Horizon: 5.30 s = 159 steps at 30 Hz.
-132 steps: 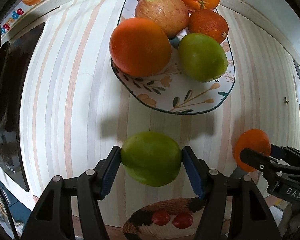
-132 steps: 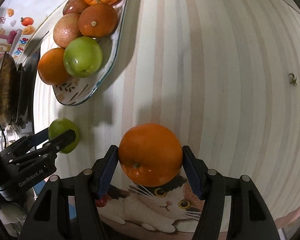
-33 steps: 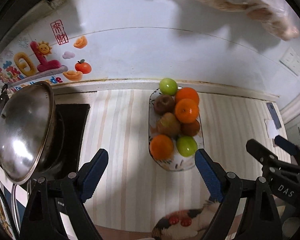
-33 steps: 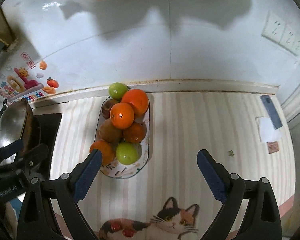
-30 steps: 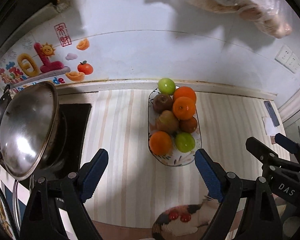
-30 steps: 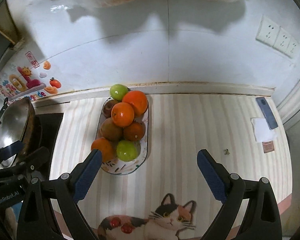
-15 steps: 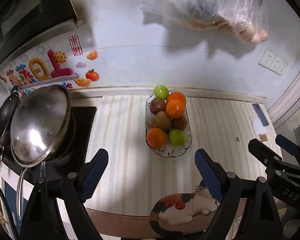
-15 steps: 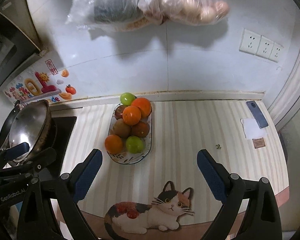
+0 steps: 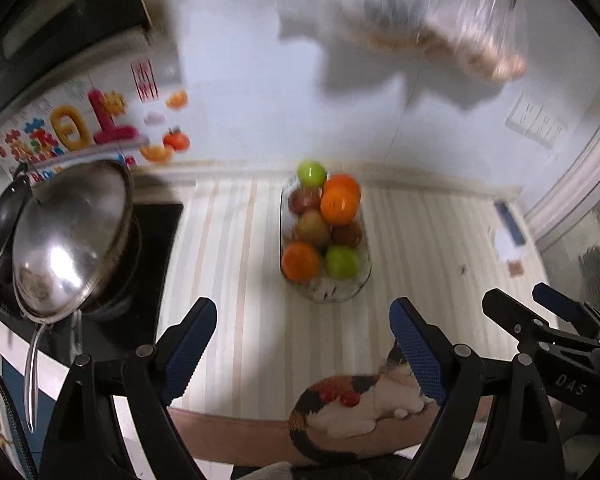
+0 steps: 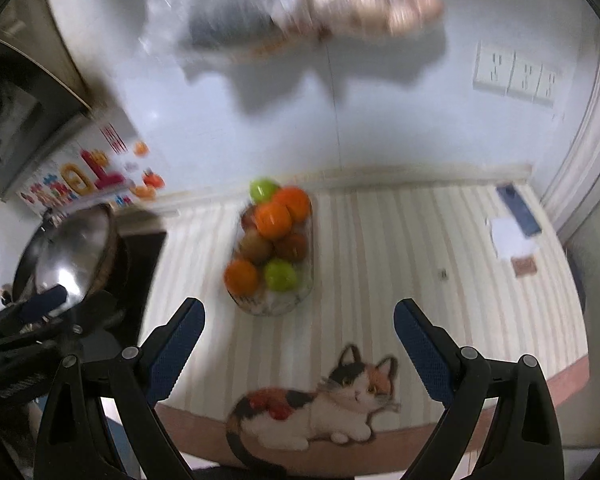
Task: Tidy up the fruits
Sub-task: 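Grasp a red cherry tomato on the cat mat with each tool, then place both cherry tomatoes onto the plate and open both tools, then lift both open tools away from the plate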
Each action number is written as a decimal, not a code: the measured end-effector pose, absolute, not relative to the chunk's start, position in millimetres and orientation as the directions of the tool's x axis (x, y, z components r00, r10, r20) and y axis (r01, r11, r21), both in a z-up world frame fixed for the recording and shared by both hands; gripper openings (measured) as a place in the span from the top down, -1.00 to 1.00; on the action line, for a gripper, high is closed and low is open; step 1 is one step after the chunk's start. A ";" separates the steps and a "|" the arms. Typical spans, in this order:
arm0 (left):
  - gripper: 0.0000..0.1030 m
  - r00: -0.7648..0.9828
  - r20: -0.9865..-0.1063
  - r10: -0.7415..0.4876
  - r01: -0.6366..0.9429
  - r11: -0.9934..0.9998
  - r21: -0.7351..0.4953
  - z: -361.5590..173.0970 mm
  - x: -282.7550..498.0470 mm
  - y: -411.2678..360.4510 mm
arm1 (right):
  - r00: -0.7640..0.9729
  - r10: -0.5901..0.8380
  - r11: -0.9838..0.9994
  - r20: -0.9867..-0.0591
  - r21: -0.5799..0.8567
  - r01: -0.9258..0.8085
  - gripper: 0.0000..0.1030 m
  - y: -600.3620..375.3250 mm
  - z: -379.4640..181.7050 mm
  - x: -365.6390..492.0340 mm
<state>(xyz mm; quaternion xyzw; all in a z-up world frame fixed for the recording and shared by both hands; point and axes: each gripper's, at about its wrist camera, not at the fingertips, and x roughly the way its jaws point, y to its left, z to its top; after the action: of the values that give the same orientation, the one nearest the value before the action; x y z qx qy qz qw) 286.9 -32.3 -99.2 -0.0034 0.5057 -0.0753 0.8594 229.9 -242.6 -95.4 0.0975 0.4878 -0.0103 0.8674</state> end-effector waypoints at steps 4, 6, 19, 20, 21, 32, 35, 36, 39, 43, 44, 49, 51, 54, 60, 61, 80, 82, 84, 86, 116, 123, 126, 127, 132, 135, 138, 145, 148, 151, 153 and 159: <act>-0.74 0.375 -0.920 -0.116 0.142 0.988 -0.067 -148.6 295.5 -44.5 | 0.386 0.100 0.975 -0.917 0.169 0.147 -0.90 -258.8 -154.7 238.5; -0.74 0.311 -0.946 -0.094 0.159 0.986 -0.046 -177.6 297.8 -51.8 | 0.324 0.109 0.972 -0.940 0.169 0.163 -0.89 -266.3 -186.8 239.3; -0.29 -0.099 -0.986 -0.135 0.204 0.967 -0.153 -338.5 291.5 -67.3 | 0.123 0.293 0.926 -0.948 0.313 0.210 -0.40 -274.4 -302.8 226.0; -0.28 -0.106 -0.983 -0.148 0.198 0.966 -0.167 -342.1 290.7 -67.1 | 0.122 0.292 0.925 -0.948 0.313 0.214 -0.38 -274.7 -304.6 225.4; -0.22 -0.107 -0.982 -0.154 0.195 0.966 -0.173 -344.8 289.7 -67.2 | 0.120 0.290 0.926 -0.949 0.310 0.214 -0.32 -274.5 -306.5 225.1; 0.51 -0.079 -0.983 -0.164 0.252 0.951 -0.179 -348.3 276.3 -88.0 | 0.071 0.327 0.920 -0.942 0.335 0.206 -0.26 -261.7 -320.4 231.5; 0.51 -0.079 -0.982 -0.174 0.214 0.959 -0.187 -344.7 277.5 -76.8 | 0.030 0.377 0.908 -0.926 0.376 0.182 -0.26 -249.9 -329.3 234.0; 0.51 -0.080 -0.981 -0.177 0.200 0.961 -0.190 -344.2 277.6 -72.3 | 0.018 0.389 0.906 -0.921 0.386 0.171 -0.26 -244.9 -332.4 233.3; 0.51 -0.083 -0.980 -0.183 0.153 0.969 -0.194 -345.0 277.3 -56.6 | -0.023 0.402 0.910 -0.915 0.397 0.117 -0.26 -223.6 -345.4 235.1; 0.51 -0.089 -0.979 -0.186 0.112 0.974 -0.195 -347.7 274.9 -44.4 | -0.071 0.387 0.922 -0.919 0.384 0.055 -0.08 -196.4 -364.4 239.1; 0.51 -0.095 -0.976 -0.196 0.099 0.974 -0.205 -348.6 274.2 -42.3 | -0.080 0.382 0.924 -0.921 0.380 0.041 -0.03 -190.7 -368.1 240.1; 0.45 -0.130 -0.958 -0.254 0.038 0.965 -0.261 -351.6 278.8 -24.6 | -0.082 0.325 0.942 -0.942 0.330 -0.056 0.37 -165.9 -376.6 238.2; 0.38 -0.146 -0.945 -0.291 0.006 0.955 -0.295 -349.7 278.4 -21.2 | -0.070 0.307 0.948 -0.949 0.311 -0.070 0.37 -164.0 -374.3 235.3; 0.29 -0.150 -0.938 -0.313 0.010 0.948 -0.318 -342.1 284.6 -26.6 | -0.057 0.312 0.949 -0.948 0.314 -0.037 0.37 -174.7 -372.3 237.0; 0.27 -0.146 -0.950 -0.275 0.038 0.958 -0.284 -353.9 297.6 -46.4 | -0.029 0.308 0.951 -0.951 0.307 0.015 0.37 -195.0 -365.2 233.7; 0.27 -0.147 -0.953 -0.265 0.044 0.961 -0.274 -356.5 300.1 -49.2 | -0.025 0.305 0.952 -0.952 0.305 0.021 0.37 -197.8 -364.9 233.5; 0.48 -0.163 -0.952 -0.260 0.038 0.962 -0.270 -364.3 311.1 -27.4 | 0.015 0.318 0.946 -0.948 0.319 0.063 0.37 -226.6 -355.7 246.7; 0.44 -0.159 -0.946 -0.283 0.022 0.957 -0.290 -358.6 310.1 -24.6 | 0.017 0.324 0.944 -0.946 0.324 0.067 0.37 -228.9 -355.0 248.1; 0.25 -0.143 -0.950 -0.277 0.028 0.959 -0.283 -350.8 314.4 -16.8 | 0.020 0.327 0.942 -0.945 0.327 0.073 0.37 -230.2 -354.5 250.0; 0.20 -0.137 -0.954 -0.267 0.027 0.962 -0.273 -352.2 319.4 -15.6 | 0.019 0.331 0.940 -0.943 0.332 0.079 0.37 -232.0 -355.2 252.0; 0.54 0.080 -0.951 -0.300 0.052 0.954 -0.297 -285.0 400.6 -64.0 | 0.213 0.420 0.893 -0.882 0.444 0.078 0.37 -246.7 -317.7 343.3; 0.50 0.077 -0.966 -0.248 0.027 0.969 -0.247 -298.9 434.6 -72.6 | 0.219 0.483 0.862 -0.848 0.504 0.051 0.36 -237.0 -324.2 380.8; 0.33 0.080 -0.971 -0.224 0.023 0.975 -0.223 -297.9 437.0 -72.5 | 0.215 0.484 0.861 -0.848 0.506 0.057 -0.03 -238.0 -324.2 384.9; 0.24 0.088 -0.973 -0.214 0.021 0.977 -0.213 -295.9 436.6 -71.1 | 0.218 0.477 0.864 -0.851 0.500 0.060 -0.32 -239.9 -322.5 384.0; -0.61 0.140 -0.977 -0.162 0.029 0.987 -0.160 -277.4 426.2 -48.7 | 0.235 0.362 0.920 -0.902 0.386 0.068 -0.85 -251.2 -304.4 376.3; -0.72 0.179 -0.979 -0.098 0.036 0.995 -0.093 -271.7 415.1 -44.8 | 0.261 0.253 0.959 -0.932 0.277 0.060 -0.87 -255.9 -289.6 370.9; -0.72 0.207 -0.976 -0.067 0.033 0.998 -0.061 -263.2 402.0 -38.2 | 0.297 0.162 0.981 -0.941 0.185 0.050 -0.91 -255.4 -273.6 364.6; -0.72 0.270 -0.962 -0.050 0.001 0.999 -0.051 -235.3 376.7 -33.2 | 0.378 0.059 0.996 -0.924 0.079 0.039 -0.93 -252.9 -234.7 348.7; -0.72 0.320 -0.947 -0.033 -0.007 0.999 -0.038 -216.3 368.5 -35.1 | 0.399 0.044 0.997 -0.916 0.065 0.038 -0.93 -254.2 -219.3 340.0; -0.73 0.359 -0.933 -0.036 -0.007 0.999 -0.042 -199.9 359.3 -37.6 | 0.412 0.044 0.997 -0.910 0.069 0.047 -0.94 -258.7 -206.1 329.5; -0.73 0.393 -0.919 -0.033 0.000 0.999 -0.035 -185.6 349.5 -39.1 | 0.432 0.037 0.997 -0.901 0.064 0.048 -0.94 -260.3 -195.4 320.9; -0.73 0.458 -0.887 -0.061 0.014 0.998 -0.062 -149.1 313.4 -34.9 | 0.496 0.035 0.996 -0.868 0.072 0.055 -0.94 -257.4 -153.5 281.0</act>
<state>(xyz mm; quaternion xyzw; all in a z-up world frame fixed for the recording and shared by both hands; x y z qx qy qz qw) 313.4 -34.9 -149.1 -0.0228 0.5202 -0.0219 0.8534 281.0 -257.4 -153.5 0.0450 0.5020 -0.0059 0.8637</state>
